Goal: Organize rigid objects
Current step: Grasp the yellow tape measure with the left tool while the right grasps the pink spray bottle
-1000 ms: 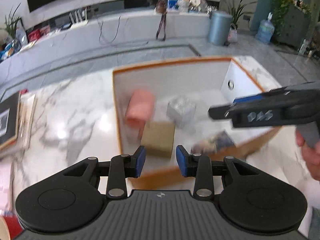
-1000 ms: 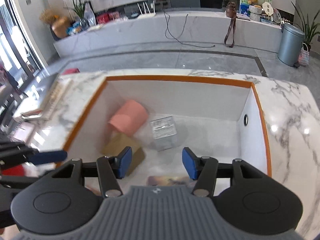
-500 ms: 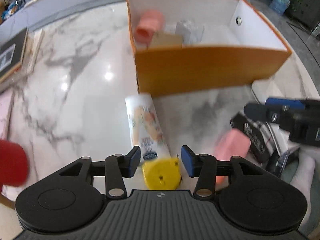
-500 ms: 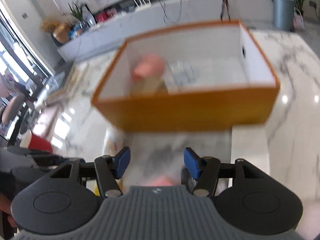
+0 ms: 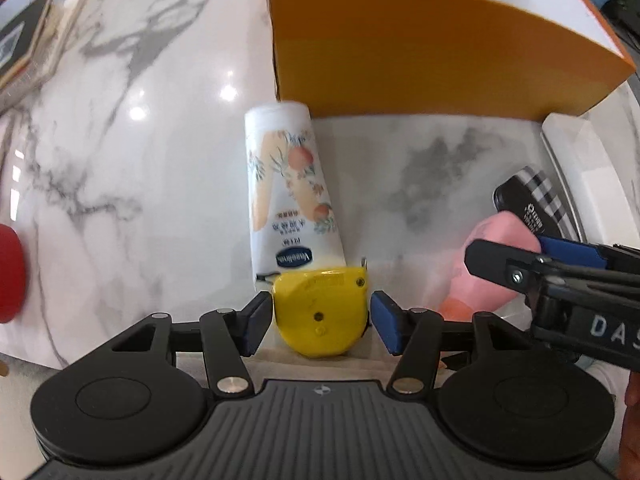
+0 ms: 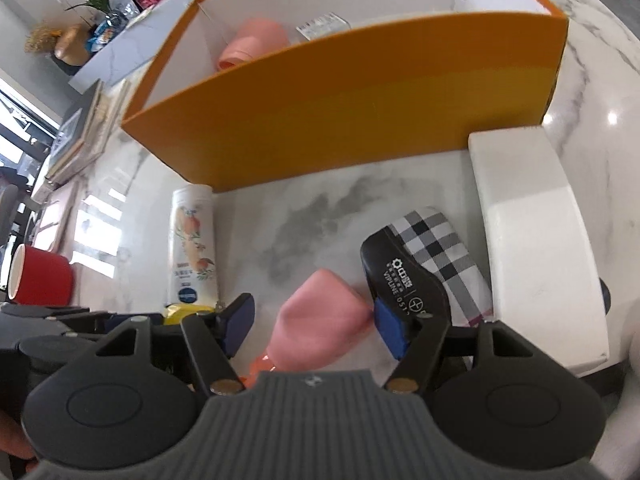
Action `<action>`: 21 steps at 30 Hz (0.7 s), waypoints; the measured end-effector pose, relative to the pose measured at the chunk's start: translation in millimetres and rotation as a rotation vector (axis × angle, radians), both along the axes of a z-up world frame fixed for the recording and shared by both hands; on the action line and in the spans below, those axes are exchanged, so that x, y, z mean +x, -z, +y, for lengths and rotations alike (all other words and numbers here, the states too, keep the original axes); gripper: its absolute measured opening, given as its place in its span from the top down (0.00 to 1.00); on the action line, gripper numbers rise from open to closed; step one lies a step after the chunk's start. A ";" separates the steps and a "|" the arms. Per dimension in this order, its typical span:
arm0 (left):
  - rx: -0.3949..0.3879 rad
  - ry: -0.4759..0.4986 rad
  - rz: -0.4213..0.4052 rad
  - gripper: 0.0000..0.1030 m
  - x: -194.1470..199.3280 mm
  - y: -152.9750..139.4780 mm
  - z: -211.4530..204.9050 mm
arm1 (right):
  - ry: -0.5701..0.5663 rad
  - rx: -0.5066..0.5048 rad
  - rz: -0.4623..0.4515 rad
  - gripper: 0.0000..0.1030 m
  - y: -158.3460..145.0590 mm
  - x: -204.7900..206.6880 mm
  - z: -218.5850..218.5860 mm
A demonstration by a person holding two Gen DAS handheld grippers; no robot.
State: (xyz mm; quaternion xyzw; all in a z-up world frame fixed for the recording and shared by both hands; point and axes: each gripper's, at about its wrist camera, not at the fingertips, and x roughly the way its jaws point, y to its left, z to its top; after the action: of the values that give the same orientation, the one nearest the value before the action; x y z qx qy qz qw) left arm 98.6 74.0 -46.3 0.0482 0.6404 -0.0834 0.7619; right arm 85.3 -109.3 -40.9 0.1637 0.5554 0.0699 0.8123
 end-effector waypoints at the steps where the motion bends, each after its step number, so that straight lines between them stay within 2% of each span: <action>1: 0.000 -0.002 0.001 0.35 0.0 1.2 -0.3 | 0.003 -0.003 0.005 0.35 1.5 1.8 0.6; 6: 0.023 -0.007 0.012 0.36 5.4 9.7 -4.5 | -0.004 -0.019 0.004 0.35 5.4 7.8 5.9; 10: 0.056 0.026 -0.006 0.37 5.8 12.0 -13.4 | -0.008 -0.027 0.019 0.37 9.7 11.3 7.7; 12: 0.044 0.026 -0.009 0.41 5.4 12.0 -12.4 | -0.024 -0.037 0.024 0.43 13.2 12.8 7.0; 21: 0.010 0.029 -0.074 0.41 -0.8 0.5 -8.4 | -0.095 -0.015 0.011 0.44 11.7 17.3 3.2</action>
State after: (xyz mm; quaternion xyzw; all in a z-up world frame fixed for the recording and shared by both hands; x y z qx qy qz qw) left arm 97.9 65.6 -46.7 0.0645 0.6116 -0.0891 0.7835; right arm 102.5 -106.1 -52.6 0.1314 0.5674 0.1035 0.8062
